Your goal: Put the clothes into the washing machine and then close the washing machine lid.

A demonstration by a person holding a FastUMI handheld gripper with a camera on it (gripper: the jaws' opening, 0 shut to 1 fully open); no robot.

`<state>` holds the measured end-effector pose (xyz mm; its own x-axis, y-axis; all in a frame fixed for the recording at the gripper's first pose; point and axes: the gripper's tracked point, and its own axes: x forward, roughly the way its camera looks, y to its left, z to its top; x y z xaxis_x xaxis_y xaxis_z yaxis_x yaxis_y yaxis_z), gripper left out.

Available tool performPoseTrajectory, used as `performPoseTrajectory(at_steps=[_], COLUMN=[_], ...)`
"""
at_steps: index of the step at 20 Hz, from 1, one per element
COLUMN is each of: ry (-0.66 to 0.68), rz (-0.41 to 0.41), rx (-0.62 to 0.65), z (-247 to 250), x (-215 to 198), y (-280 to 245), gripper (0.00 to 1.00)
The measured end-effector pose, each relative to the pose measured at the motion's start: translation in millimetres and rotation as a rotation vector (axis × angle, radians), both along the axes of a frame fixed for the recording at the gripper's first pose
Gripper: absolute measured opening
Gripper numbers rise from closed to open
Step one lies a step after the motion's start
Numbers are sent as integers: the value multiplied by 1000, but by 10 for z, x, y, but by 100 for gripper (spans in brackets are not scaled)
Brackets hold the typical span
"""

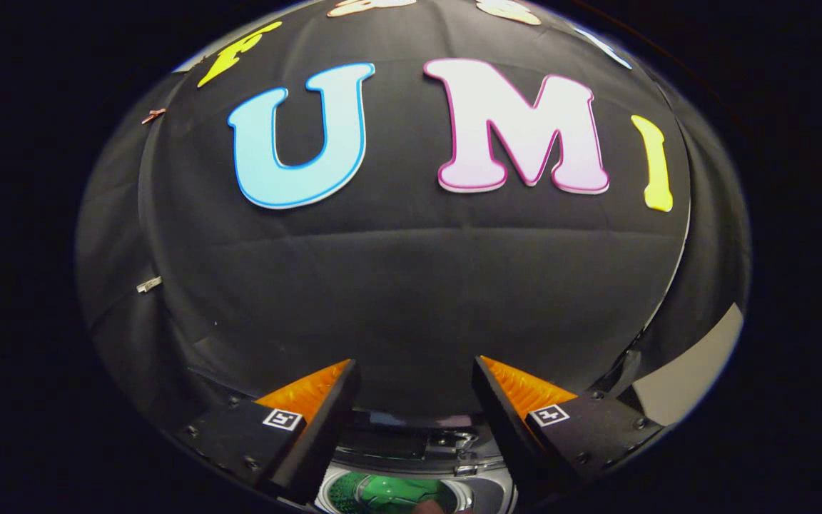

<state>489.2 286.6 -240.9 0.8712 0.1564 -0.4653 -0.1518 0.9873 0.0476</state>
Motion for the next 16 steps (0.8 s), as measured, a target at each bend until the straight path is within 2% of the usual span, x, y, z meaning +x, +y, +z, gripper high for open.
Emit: performPoseTrajectory(at_steps=[6,16], ry=[54,-20], rz=[6,56], rx=[-7,11], z=[-54,15], x=[-45,-475], y=[-5,-24], gripper=[100,100])
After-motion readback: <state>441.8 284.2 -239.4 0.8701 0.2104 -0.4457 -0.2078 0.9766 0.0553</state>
